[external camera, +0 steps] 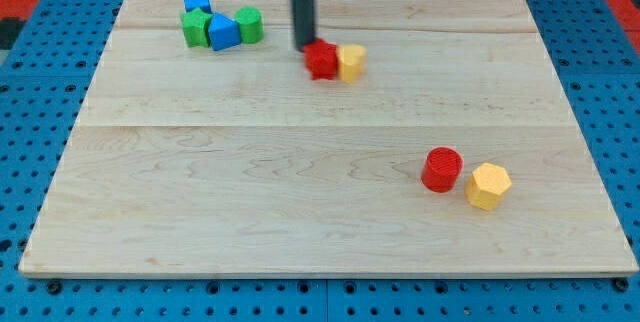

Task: Place the yellow heart on the top of the red circle

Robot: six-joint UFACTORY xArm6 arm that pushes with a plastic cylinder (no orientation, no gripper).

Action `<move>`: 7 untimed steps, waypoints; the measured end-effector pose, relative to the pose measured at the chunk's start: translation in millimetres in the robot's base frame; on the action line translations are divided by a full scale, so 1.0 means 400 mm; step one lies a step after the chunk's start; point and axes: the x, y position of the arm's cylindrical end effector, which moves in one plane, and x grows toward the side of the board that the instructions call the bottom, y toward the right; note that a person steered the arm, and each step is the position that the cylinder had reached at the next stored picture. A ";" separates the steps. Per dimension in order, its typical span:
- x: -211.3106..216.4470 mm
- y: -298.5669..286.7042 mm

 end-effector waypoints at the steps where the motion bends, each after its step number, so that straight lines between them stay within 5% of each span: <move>1: 0.023 0.148; 3: 0.070 0.126; 6: 0.365 0.280; 7: 0.283 0.305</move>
